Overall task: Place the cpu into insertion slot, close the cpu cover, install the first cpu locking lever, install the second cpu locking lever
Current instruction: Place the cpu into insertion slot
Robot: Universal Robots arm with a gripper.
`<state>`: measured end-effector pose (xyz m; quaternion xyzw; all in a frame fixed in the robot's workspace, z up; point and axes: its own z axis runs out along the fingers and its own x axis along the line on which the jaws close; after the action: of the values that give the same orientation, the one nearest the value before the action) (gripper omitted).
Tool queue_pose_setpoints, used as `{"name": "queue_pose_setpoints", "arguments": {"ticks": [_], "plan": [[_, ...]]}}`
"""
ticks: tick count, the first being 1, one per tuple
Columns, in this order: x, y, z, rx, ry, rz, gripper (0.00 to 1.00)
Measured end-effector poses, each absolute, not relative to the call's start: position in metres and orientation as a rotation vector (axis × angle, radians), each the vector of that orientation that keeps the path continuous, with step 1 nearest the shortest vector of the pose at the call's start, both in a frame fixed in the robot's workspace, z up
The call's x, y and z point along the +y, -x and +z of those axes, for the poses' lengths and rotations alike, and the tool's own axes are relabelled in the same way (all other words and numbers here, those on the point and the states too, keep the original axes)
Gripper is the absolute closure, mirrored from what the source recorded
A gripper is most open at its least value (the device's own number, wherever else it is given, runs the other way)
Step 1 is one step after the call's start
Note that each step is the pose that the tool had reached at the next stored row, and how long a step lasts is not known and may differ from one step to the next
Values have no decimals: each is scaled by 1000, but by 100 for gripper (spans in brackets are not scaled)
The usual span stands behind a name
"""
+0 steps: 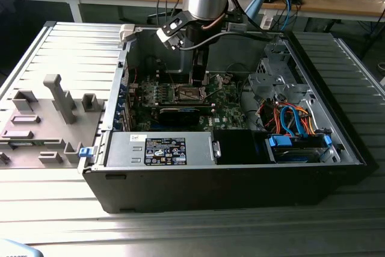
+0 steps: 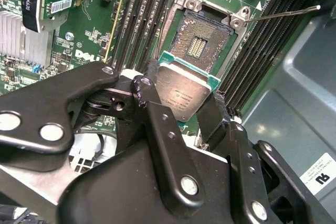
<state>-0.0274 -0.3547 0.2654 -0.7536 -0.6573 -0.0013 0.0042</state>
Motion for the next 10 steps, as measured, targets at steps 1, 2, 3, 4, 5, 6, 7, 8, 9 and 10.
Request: {"name": "queue_pose_setpoints", "arguments": {"ticks": [1, 2, 3, 4, 5, 6, 7, 8, 9, 10], "plan": [[-355, 27, 265, -2055, 2365, -4, 45], [-355, 27, 265, -2052, 2368, -4, 45], [-355, 27, 265, -2050, 2370, -4, 45], [-355, 27, 265, -2047, 2372, -4, 45], [-355, 27, 265, -2044, 2375, -4, 45], [-355, 27, 265, -2041, 2378, -4, 45], [-355, 27, 265, -2038, 2379, -4, 45], [-355, 27, 265, -2036, 2381, -4, 45], [-355, 27, 265, -2034, 2383, -4, 45], [-355, 27, 265, -2031, 2386, -4, 45]]}}
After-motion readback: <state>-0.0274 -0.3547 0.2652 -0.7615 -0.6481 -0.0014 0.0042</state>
